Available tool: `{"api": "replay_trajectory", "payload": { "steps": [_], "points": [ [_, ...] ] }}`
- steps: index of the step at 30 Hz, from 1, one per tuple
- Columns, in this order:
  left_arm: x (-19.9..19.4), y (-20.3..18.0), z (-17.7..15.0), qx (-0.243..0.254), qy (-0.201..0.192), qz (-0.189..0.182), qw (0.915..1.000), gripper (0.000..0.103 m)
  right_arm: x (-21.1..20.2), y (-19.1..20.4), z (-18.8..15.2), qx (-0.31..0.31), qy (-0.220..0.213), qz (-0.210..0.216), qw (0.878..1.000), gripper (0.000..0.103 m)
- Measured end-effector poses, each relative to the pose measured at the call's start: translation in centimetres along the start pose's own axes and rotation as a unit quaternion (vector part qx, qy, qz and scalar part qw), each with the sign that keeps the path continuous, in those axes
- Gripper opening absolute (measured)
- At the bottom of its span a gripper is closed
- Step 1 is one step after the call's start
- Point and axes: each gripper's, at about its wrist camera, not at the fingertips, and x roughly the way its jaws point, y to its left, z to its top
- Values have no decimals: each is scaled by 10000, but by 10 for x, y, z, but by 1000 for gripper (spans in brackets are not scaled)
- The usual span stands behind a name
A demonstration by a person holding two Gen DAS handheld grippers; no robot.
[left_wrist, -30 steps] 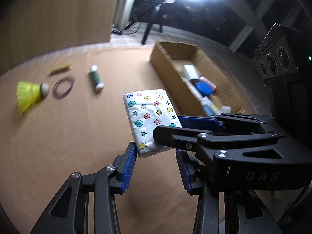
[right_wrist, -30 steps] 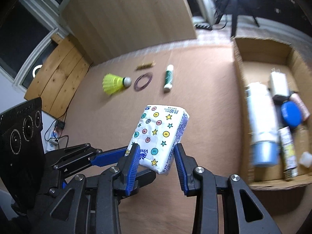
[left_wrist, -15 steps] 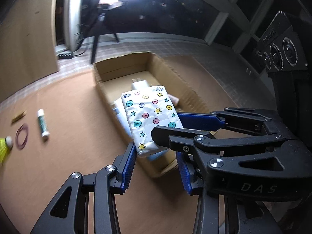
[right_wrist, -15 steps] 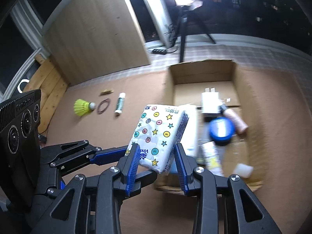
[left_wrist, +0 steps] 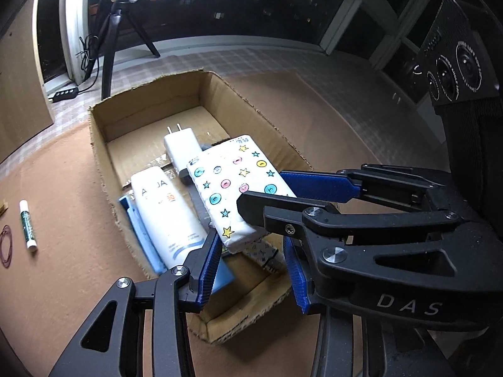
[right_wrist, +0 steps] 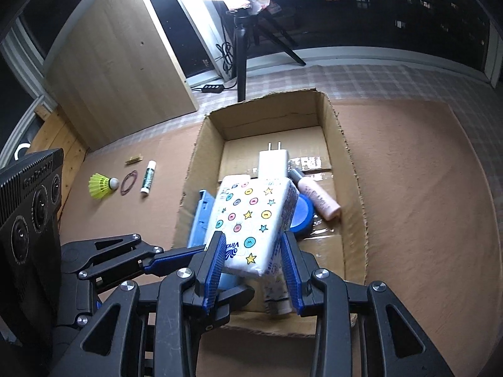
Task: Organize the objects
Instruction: 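Carry the tissue pack with the right tool over the box, then open the right tool to drop the tissue pack into the box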
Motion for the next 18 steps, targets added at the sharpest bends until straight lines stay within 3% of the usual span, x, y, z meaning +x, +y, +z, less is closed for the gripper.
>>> {"api": "replay_trajectory", "payload": {
  "steps": [9,11,13,18],
  "points": [
    [10,3,6,9,91,59,9999,44,8,-6,3,-25,56,-8,10000,34],
    [11,3,8,70,132,119,9998,47,9,-5,5,-29,61,-94,9999,38],
    [10,2,9,156,116,224,9996,52,10,-5,4,-31,67,-194,9998,53],
    [6,6,7,144,101,302,9994,52,10,-6,5,5,54,-245,9997,53]
  ]
}}
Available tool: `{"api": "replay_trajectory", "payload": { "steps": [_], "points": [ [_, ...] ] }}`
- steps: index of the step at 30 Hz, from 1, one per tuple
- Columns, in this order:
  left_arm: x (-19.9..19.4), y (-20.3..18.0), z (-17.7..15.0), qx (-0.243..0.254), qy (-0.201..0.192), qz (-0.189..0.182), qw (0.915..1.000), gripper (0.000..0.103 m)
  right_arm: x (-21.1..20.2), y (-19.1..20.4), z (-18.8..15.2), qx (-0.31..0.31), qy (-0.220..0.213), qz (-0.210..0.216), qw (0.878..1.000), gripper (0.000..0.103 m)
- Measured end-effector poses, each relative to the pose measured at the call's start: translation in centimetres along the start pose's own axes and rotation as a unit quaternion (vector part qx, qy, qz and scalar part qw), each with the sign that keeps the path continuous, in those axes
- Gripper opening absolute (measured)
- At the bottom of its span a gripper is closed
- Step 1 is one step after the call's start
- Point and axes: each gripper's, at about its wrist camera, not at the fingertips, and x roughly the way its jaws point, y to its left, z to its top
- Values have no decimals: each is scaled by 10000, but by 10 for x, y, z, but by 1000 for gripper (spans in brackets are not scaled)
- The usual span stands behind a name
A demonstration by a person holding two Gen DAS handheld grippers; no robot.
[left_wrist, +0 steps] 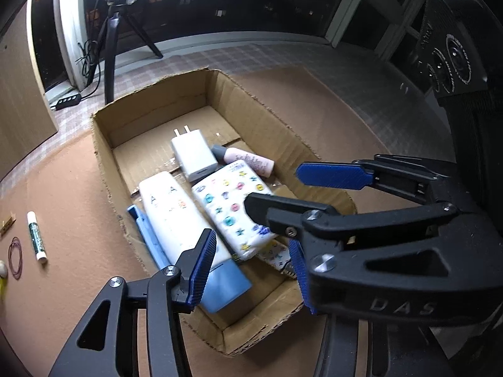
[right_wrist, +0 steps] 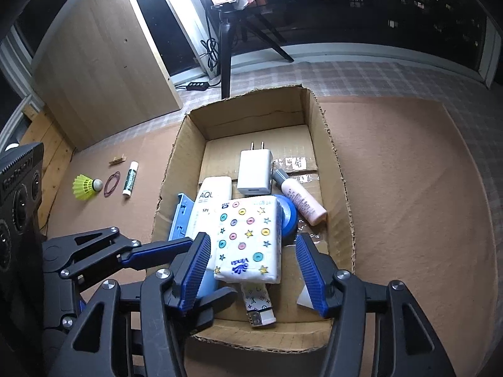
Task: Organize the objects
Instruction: 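Open the right tool to drop the tissue pack into the box, then move the left tool to the purple rubber band while the right tool reaches the green glue stick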
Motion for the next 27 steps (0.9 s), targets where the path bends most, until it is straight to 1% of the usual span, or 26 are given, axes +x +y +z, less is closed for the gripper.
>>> {"api": "replay_trajectory", "payload": {
  "steps": [6,11,12,15,16,18,24,27],
  "points": [
    [-8,12,-9,-159,-23,5,9999,53,-1,2,0,84,-31,155,9998,53],
    [-27,26,-24,-332,-152,-5,9993,55,-2,12,0,160,-26,289,9995,53],
    [-33,30,-28,-369,-202,-68,9991,55,-3,16,1,141,-38,311,9994,53],
    [-48,44,-37,-486,-268,79,9984,56,-5,29,3,70,-81,334,9994,53],
    [-55,51,-41,-552,-297,41,9980,56,-5,34,4,34,-108,318,9994,53],
    [-66,63,-45,-661,-385,83,9970,56,-7,43,5,-41,-157,354,9992,53],
    [-94,106,-63,-944,-502,403,9935,56,-4,75,9,-201,-156,518,9983,53],
    [-106,131,-70,-1151,-565,552,9902,56,0,90,12,-255,-143,602,9978,53]
  ]
}}
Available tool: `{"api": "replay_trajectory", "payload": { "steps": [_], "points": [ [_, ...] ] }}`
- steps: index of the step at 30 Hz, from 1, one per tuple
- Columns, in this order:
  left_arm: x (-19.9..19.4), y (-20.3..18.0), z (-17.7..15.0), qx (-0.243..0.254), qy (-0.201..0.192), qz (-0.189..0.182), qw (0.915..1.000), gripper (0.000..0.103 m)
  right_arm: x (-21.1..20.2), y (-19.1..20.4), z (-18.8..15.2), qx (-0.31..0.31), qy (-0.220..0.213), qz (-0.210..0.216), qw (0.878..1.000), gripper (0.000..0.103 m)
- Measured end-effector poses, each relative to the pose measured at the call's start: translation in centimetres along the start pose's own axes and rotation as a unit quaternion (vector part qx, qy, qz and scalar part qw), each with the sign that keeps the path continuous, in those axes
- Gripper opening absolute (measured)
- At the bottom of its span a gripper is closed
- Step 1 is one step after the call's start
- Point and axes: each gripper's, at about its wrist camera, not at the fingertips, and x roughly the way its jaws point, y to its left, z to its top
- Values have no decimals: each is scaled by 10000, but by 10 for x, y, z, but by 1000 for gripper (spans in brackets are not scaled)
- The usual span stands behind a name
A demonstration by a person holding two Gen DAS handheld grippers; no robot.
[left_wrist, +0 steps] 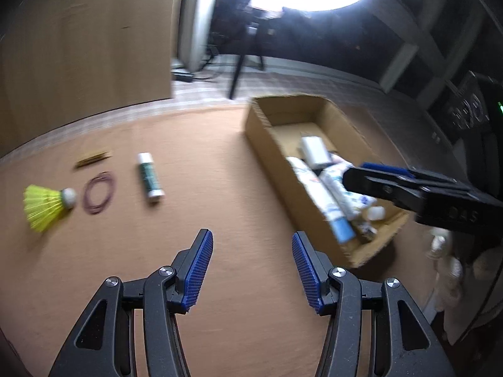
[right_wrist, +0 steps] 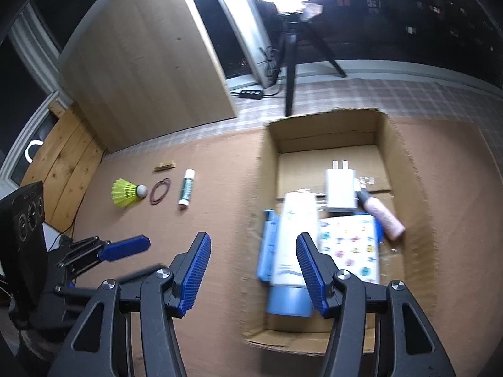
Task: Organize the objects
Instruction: 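Move the left tool to the purple rubber band while the right tool reaches the green glue stick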
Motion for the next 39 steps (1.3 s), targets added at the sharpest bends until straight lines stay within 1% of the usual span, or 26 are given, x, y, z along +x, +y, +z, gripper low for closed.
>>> {"api": "replay_trajectory", "payload": {
  "steps": [6,10,11,13,17,20,22,26,30,33,37,39],
  "points": [
    [-10,50,9,-189,-74,376,9991,57,18,28,13,-123,100,134,9998,53],
    [-9,85,17,-467,-109,574,9972,55,39,46,24,-215,216,168,9994,55],
    [-6,93,19,-537,-88,586,9968,55,47,51,28,-200,275,254,9991,55],
    [3,110,22,-610,0,641,9961,45,61,58,35,-144,371,335,9986,55],
    [22,128,27,-530,165,862,9947,43,89,71,48,-126,535,409,9977,55],
    [37,135,29,-428,306,904,9945,41,106,80,54,-223,658,364,9969,55],
    [46,138,31,-393,376,962,9939,37,121,84,58,-258,779,292,9962,54],
    [61,143,33,-281,449,1043,9931,35,148,87,62,-270,958,197,9948,53],
    [71,146,35,-274,554,1060,9924,34,168,88,63,-260,1097,199,9934,46],
    [79,146,37,-201,629,1121,9915,34,181,90,62,-269,1178,232,9924,45],
    [91,145,36,-120,760,1164,9902,33,194,93,60,-357,1281,169,9910,39],
    [93,143,37,-23,739,1225,9897,32,198,94,60,-405,1311,144,9904,36]
  ]
}}
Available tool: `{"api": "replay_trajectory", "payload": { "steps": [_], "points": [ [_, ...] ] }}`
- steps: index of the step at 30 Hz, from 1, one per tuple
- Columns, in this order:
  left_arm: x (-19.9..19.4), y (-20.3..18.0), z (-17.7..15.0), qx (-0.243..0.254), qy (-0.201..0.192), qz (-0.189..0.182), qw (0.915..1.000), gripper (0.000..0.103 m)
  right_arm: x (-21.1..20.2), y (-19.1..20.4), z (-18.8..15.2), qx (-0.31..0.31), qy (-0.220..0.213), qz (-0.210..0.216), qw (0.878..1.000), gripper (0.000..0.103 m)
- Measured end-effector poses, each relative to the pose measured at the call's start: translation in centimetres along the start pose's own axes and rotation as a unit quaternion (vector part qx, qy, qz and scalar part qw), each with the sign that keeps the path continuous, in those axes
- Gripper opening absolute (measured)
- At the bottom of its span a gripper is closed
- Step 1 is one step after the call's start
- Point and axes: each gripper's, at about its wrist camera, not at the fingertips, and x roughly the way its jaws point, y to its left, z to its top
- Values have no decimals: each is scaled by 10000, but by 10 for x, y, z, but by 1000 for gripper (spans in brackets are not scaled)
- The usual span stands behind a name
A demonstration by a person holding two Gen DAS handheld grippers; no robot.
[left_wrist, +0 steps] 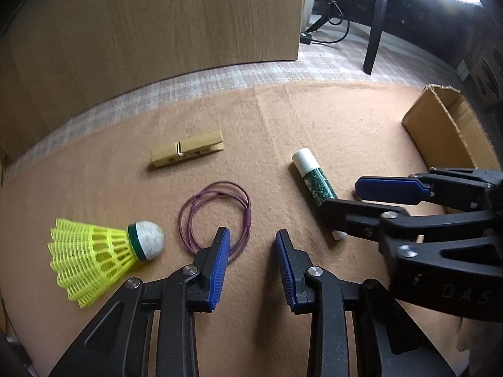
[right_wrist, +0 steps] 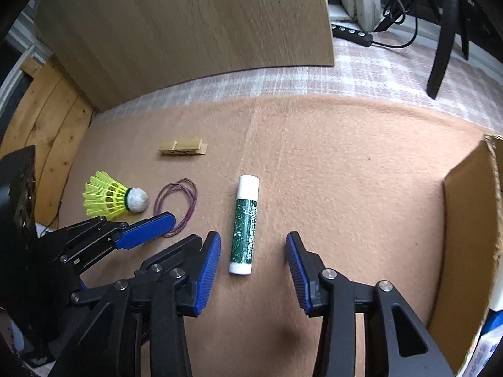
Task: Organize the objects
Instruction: 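Move the left tool to the purple rubber band while the right tool reaches the green glue stick, then grasp the rubber band with the left tool while the right tool grasps the glue stick, then carry the rubber band with the left tool while the right tool carries the glue stick to the box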
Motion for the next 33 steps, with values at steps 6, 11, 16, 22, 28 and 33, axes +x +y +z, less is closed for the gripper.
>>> {"api": "replay_trajectory", "payload": {
  "steps": [6,11,16,22,28,33],
  "points": [
    [2,0,5,29,-32,-5,10000,15,3,6,1,-239,-36,-181,9995,31],
    [2,-4,3,122,-68,20,9999,4,5,10,-1,-458,-42,-357,9983,18],
    [0,1,0,-9,-55,-86,9999,4,2,5,-6,-462,-50,-304,9985,14],
    [-7,12,-17,-425,-35,-381,9984,4,-8,-1,-27,-390,-25,-183,9991,14],
    [-18,8,-48,-691,-33,-686,9952,4,-24,-14,-60,-193,-15,108,9998,14],
    [-29,-5,-72,-966,-73,-1113,9891,4,-37,-22,-88,-67,-82,301,9995,14]
  ]
}}
